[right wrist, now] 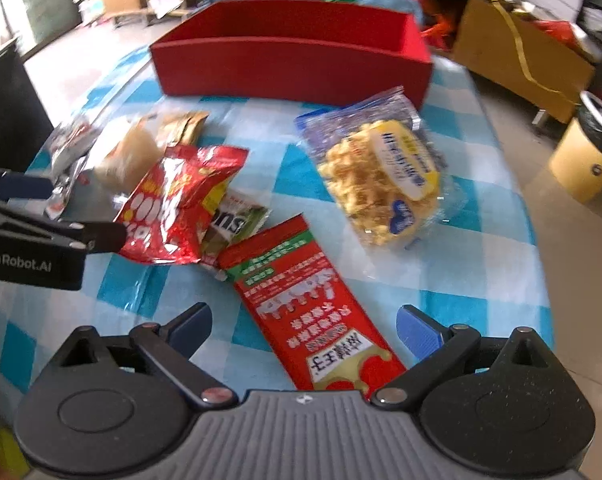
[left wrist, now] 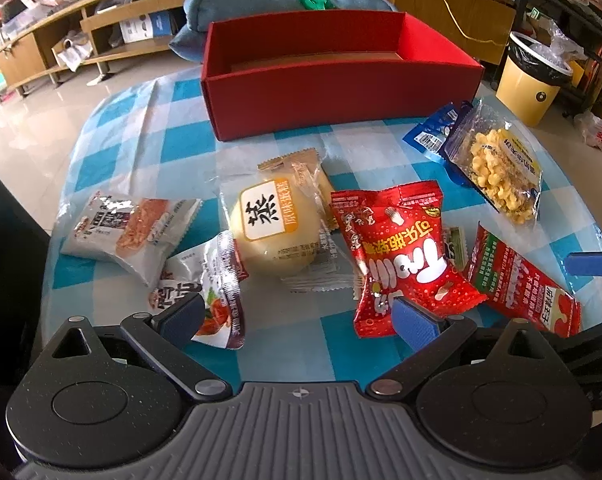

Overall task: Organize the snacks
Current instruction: 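Move both tools toward the red gummy bag and red-white packet, then grasp the red gummy bag with left tool while right tool grasps red-white packet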

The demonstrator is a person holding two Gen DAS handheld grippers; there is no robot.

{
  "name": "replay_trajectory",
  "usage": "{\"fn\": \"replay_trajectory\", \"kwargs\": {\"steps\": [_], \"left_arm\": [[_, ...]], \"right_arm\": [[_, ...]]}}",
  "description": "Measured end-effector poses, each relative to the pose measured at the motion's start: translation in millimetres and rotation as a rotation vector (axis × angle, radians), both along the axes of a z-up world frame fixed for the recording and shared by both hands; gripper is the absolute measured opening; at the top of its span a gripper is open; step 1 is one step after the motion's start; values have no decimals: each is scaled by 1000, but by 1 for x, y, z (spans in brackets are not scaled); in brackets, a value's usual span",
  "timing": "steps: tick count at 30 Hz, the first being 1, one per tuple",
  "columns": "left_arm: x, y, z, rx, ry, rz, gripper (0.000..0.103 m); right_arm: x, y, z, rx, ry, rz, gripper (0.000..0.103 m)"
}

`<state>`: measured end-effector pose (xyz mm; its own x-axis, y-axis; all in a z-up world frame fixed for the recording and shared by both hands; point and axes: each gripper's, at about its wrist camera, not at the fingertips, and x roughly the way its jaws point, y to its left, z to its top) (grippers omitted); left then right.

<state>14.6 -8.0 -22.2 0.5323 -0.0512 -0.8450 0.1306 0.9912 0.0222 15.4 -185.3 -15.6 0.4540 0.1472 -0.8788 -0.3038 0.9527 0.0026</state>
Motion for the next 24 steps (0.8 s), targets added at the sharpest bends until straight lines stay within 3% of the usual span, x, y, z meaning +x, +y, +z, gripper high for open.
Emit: {"fn": "replay_trajectory", "kwargs": {"steps": [6, 16, 22, 24], "left_arm": [[3, -3, -4, 10, 10, 1, 101], [5, -5, -6, 17, 11, -2, 101], [5, -5, -6, 17, 9, -4, 101], [4, -5, -6, 18, 8, -4, 101]], "right_arm": [[9, 9, -12, -8, 29, 58, 94], [14, 8, -17, 4, 55, 42, 94], [15, 10, -18, -5, 59, 42, 96], [15, 14, -21, -34, 69, 50, 102]]}}
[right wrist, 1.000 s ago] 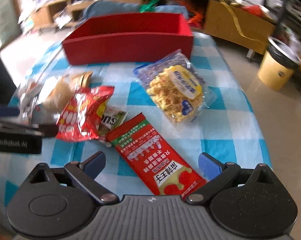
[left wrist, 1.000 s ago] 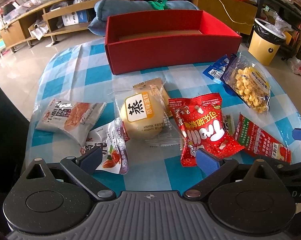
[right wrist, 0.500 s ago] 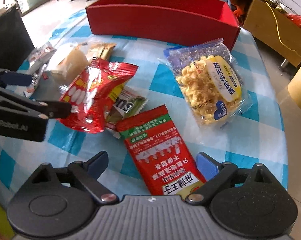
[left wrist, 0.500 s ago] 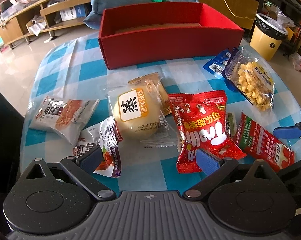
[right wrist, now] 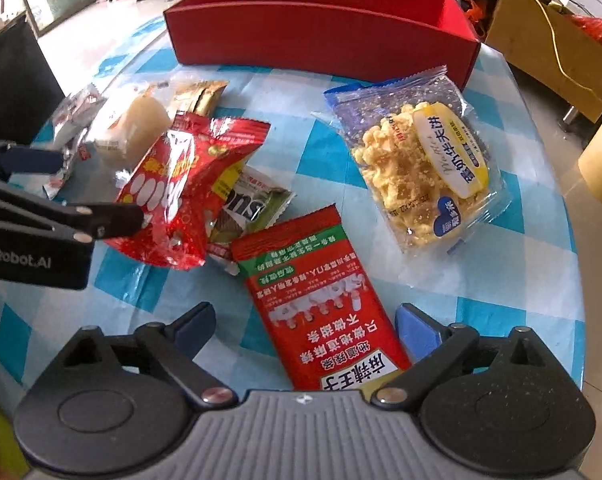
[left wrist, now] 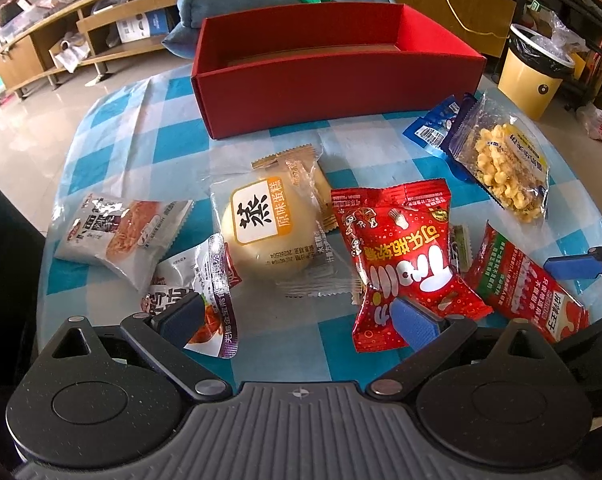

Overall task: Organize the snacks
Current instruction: 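Grasp the red gummy bag with left tool while right tool grasps red-white packet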

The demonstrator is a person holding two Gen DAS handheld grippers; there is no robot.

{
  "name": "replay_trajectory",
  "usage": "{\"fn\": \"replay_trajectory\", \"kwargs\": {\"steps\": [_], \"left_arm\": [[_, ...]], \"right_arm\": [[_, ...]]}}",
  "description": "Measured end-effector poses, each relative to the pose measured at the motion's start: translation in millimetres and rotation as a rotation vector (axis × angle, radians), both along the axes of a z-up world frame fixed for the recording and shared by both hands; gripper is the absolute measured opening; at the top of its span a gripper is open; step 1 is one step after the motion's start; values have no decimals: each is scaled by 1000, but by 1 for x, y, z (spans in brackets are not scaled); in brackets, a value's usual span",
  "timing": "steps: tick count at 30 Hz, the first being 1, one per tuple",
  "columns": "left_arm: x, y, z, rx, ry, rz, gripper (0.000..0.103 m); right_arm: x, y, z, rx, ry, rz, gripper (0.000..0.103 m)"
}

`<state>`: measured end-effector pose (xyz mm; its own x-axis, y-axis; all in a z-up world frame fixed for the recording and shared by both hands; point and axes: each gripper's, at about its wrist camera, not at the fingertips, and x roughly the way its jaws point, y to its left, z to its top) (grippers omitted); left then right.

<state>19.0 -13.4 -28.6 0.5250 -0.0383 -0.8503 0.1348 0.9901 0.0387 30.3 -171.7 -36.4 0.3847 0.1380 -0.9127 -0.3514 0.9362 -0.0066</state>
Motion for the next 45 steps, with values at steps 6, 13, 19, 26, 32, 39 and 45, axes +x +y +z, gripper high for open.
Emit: {"fn": "replay_trajectory", "kwargs": {"steps": [6, 13, 19, 26, 32, 39, 45], "left_arm": [[0, -1, 0, 1, 0, -1, 101], [1, -2, 1, 1, 3, -4, 101], [7, -8, 8, -35, 1, -9, 101], [20, -30, 11, -63, 7, -31, 103], [34, -41, 10, -105, 36, 1, 103], [44, -34, 16, -133, 58, 47, 103], [50, -57, 10, -81, 86, 76, 103]], "right_arm": [[-1, 0, 4, 6, -14, -15, 90], [-13, -4, 15, 39, -35, -36, 50], [-18, -19, 23, 107, -32, -95, 44], [-14, -30, 27, 161, -38, -145, 31], [-10, -31, 25, 177, -29, -157, 35], [-11, -36, 28, 155, -48, -192, 64], [-6, -24, 14, 111, -21, -137, 65]]}}
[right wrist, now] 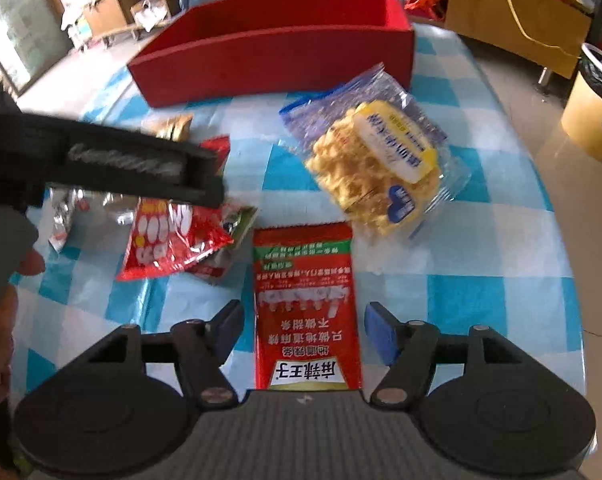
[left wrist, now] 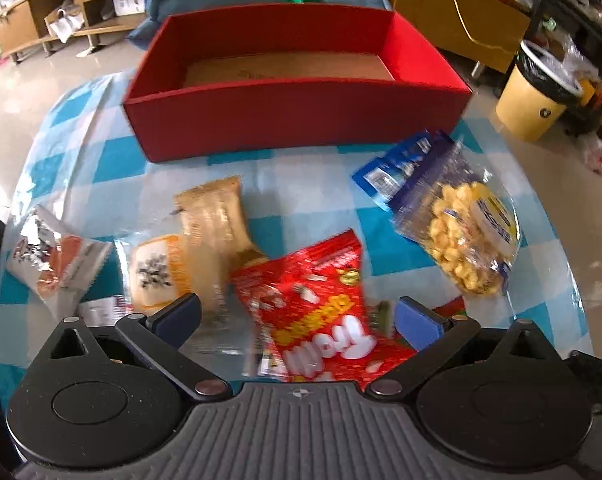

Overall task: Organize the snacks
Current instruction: 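Grasp the red gummy bag with left tool while right tool grasps red-white packet, then carry both packets into the red box and open both tools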

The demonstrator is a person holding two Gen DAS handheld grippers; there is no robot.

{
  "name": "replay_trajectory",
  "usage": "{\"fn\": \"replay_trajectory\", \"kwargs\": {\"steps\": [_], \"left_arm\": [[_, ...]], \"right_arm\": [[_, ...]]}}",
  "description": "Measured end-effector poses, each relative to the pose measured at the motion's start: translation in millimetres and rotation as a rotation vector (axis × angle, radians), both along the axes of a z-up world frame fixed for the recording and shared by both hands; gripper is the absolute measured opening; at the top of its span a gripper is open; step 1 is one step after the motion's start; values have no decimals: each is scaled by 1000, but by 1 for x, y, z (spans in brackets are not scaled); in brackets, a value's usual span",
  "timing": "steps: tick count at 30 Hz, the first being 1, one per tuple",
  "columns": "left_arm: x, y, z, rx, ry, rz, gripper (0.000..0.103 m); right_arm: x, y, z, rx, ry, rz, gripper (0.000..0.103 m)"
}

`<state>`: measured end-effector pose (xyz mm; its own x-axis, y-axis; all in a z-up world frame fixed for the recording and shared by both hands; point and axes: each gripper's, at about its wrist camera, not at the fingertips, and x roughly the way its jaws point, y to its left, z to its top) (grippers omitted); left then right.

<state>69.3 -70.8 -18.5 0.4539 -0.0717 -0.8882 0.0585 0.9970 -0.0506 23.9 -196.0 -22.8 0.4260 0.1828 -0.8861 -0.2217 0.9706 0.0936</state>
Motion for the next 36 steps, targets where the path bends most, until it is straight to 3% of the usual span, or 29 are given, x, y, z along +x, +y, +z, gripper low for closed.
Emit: {"fn": "replay_trajectory", "kwargs": {"steps": [2, 3, 5, 6, 9, 11, 13, 15, 18, 21, 26, 31, 36], "left_arm": [[1, -8, -5, 18, 21, 3, 102], [0, -11, -9, 22, 42, -13, 101], [-3, -11, -17, -9, 108, -43, 85], [-5, -8, -20, -23, 132, -51, 86], [-7, 4, -17, -42, 132, -30, 84], [-5, 10, -14, -65, 132, -19, 72], [-5, 12, -10, -66, 129, -36, 69], [-6, 11, -9, -51, 127, -72, 69], [-7, 6, -13, -34, 134, -98, 82], [-4, 3, -20, -6, 122, -135, 76], [-5, 15, -10, -66, 103, -170, 60], [-14, 23, -10, -82, 105, -179, 58], [-28, 22, -5, -105, 105, -184, 57]], "right_arm": [[-1, 2, -1, -23, -13, 13, 64], [-2, 1, -1, -28, -16, 7, 59], [-2, -5, 0, -25, -18, 2, 51], [-2, -9, 1, -15, -11, -11, 49], [-5, -13, 3, -8, -10, -20, 46], [-5, -15, 3, -3, -4, -25, 46], [-5, -18, 4, 7, 2, -35, 46], [-4, -21, 5, 9, 8, -42, 45], [-5, -23, 5, 16, 21, -57, 45], [-2, -21, 7, 22, 22, -66, 45], [-1, -10, 11, 5, 22, -52, 45], [-7, 2, 14, -45, 9, -50, 45], [-22, -1, 24, -31, -21, -98, 44]]}}
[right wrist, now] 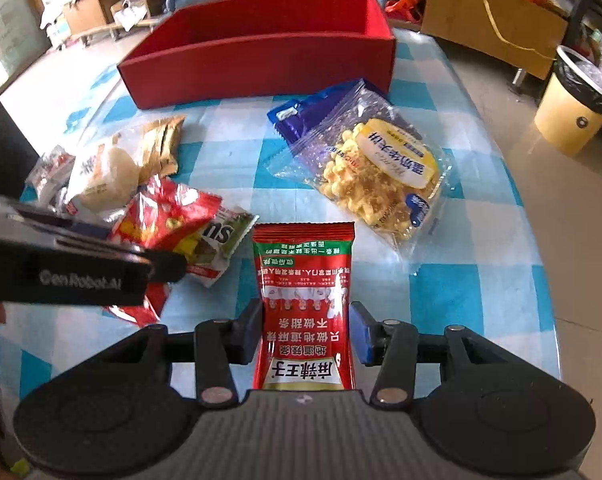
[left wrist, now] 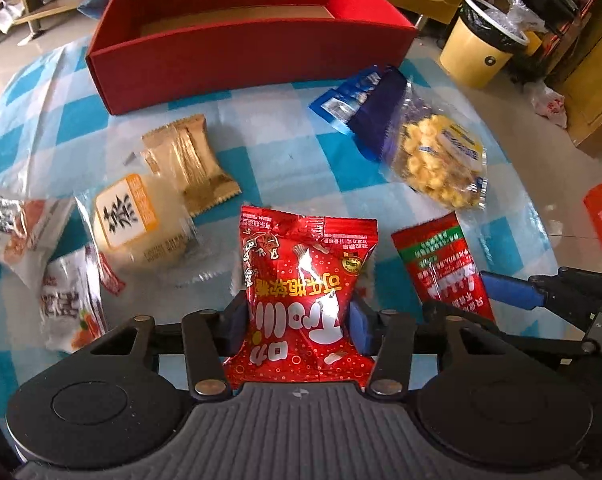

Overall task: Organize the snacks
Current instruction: 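Carry both packets into the red box and open both tools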

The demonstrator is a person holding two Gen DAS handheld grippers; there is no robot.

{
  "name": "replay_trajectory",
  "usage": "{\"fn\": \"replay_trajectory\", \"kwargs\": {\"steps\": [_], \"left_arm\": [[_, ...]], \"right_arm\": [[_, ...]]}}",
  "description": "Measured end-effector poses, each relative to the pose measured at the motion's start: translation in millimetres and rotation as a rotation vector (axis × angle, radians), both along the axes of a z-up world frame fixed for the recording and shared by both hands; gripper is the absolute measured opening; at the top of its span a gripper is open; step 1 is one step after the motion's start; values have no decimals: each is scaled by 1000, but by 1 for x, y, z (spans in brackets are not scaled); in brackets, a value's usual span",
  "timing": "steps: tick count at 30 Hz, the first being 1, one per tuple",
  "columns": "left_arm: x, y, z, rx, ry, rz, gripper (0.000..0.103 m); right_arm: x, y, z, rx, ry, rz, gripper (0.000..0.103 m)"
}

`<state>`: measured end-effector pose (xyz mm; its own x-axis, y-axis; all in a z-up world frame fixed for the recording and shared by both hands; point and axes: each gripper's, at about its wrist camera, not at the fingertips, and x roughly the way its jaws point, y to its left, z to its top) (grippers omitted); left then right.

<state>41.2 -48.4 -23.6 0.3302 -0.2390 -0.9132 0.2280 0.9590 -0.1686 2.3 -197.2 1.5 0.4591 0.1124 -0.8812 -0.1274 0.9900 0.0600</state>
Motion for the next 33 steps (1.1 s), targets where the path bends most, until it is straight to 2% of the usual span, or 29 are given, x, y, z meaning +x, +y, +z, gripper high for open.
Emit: {"fn": "replay_trajectory", "kwargs": {"steps": [8, 16, 33], "left_arm": [[-6, 0, 23, -42, -60, -36, 57], [11, 13, 40, -79, -94, -3, 57], [78, 17, 78, -55, -239, 77, 56]], "right_arm": [[-2, 1, 16, 20, -40, -48, 44], [16, 13, 34, 37, -89, -36, 44], [99, 12, 79, 27, -226, -64, 44]]}}
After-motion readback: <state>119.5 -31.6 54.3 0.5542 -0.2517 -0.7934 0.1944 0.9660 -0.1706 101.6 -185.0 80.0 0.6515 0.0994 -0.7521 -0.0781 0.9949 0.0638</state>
